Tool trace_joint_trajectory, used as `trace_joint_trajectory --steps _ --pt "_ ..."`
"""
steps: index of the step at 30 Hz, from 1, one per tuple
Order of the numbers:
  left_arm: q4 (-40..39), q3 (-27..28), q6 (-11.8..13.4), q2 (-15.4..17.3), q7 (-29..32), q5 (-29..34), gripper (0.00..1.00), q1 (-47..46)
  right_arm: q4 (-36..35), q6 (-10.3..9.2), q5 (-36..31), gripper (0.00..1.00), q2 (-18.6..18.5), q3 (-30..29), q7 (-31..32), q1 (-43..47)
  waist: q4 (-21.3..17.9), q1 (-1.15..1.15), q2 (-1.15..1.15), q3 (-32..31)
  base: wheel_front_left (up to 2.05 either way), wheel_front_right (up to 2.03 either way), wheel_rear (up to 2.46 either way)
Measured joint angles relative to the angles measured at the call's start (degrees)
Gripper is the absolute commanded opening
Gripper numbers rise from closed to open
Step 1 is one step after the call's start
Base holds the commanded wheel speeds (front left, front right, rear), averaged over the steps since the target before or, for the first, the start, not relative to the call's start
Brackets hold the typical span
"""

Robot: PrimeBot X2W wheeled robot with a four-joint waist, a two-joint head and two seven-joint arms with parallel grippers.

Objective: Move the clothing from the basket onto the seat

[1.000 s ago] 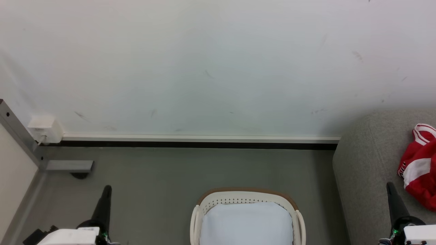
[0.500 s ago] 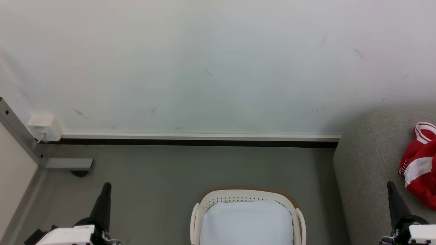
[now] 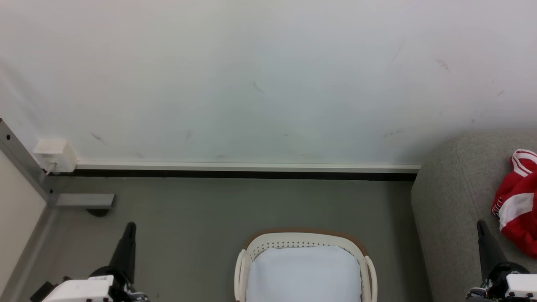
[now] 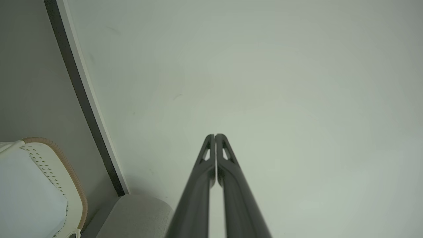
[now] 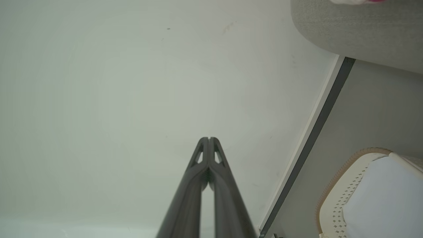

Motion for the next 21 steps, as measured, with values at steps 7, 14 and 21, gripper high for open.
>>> trace_joint_trajectory --steps 7,14,21 --pt "0.0 0.0 0.0 0.0 0.0 0.0 0.00 0.0 0.0 0.00 0.0 0.00 0.0 0.0 0.0 0.0 0.0 0.00 0.00 0.0 0.00 0.00 0.00" --pt "0.0 0.0 0.0 0.0 0.0 0.0 0.00 0.0 0.0 0.00 0.0 0.00 0.0 0.0 0.0 0.0 0.0 0.00 0.00 0.0 0.00 0.00 0.00" --pt "0.0 0.0 0.0 0.0 0.0 0.0 0.00 0.0 0.0 0.00 0.0 0.00 0.0 0.0 0.0 0.0 0.0 0.00 0.00 0.0 0.00 0.00 0.00"
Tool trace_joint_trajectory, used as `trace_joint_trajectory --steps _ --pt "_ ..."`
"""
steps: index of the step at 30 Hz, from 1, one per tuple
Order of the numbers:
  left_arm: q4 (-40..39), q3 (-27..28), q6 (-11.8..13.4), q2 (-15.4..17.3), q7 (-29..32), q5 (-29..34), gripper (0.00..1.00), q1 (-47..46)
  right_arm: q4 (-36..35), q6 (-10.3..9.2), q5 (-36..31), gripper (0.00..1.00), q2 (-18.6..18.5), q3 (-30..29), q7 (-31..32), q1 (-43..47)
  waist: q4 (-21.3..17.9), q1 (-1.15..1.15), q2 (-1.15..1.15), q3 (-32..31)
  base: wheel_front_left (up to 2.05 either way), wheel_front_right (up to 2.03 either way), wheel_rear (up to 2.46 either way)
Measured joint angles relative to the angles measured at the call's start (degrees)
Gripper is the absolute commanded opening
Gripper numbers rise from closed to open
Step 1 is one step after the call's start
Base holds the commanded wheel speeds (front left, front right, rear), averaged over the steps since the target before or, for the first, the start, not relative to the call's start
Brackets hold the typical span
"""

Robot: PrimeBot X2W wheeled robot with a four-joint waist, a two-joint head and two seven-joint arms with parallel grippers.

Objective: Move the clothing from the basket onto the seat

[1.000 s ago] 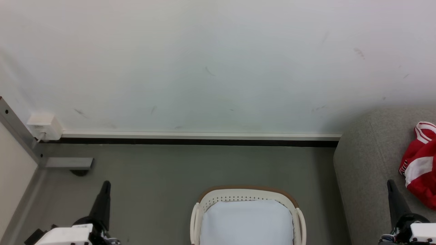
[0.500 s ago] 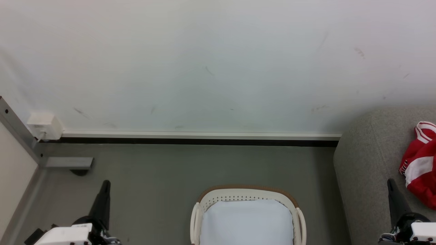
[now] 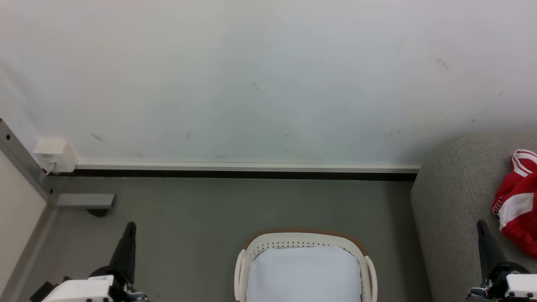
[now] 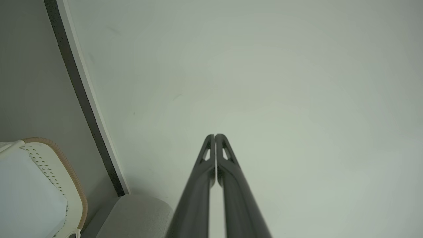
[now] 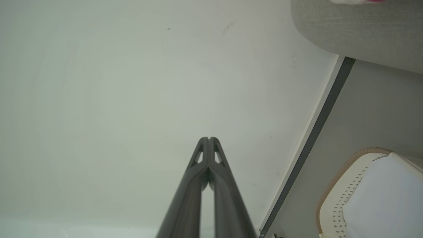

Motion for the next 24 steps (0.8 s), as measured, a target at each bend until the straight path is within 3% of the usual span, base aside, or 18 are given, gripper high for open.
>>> trace_joint_trajectory --steps 24 --pt "0.0 0.0 0.0 0.0 0.0 0.0 0.00 0.0 0.0 0.00 0.0 0.00 0.0 0.0 0.0 0.0 0.0 0.00 0.00 0.0 0.00 0.00 0.00"
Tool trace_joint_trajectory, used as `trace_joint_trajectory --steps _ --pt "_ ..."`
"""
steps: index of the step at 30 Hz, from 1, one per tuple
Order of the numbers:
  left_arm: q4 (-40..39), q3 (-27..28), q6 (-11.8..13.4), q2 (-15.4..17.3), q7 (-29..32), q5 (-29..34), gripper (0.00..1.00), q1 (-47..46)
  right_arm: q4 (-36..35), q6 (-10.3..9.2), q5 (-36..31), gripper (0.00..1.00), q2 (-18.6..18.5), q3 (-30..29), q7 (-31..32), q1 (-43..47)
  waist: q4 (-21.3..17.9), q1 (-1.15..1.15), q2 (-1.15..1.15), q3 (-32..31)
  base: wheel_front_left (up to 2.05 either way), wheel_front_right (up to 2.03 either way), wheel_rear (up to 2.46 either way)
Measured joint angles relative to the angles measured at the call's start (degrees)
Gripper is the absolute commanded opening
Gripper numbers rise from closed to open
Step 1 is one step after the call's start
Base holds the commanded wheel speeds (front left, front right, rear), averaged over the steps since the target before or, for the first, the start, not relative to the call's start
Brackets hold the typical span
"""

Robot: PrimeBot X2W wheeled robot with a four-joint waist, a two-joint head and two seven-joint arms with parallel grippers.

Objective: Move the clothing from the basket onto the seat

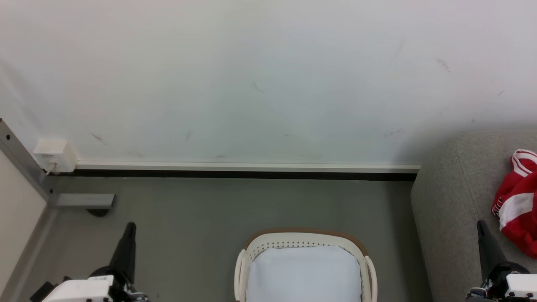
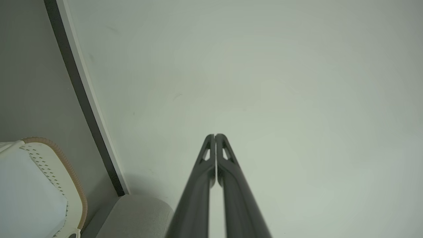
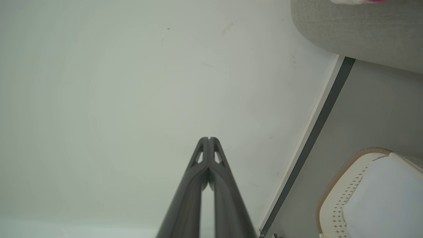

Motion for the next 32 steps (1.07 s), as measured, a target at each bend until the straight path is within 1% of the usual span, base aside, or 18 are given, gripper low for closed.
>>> trace_joint_trajectory --steps 32 --pt "0.0 0.0 0.0 0.0 0.0 0.0 0.00 0.0 0.0 0.00 0.0 0.00 0.0 0.0 0.0 0.0 0.0 0.00 0.00 0.0 0.00 0.00 0.00"
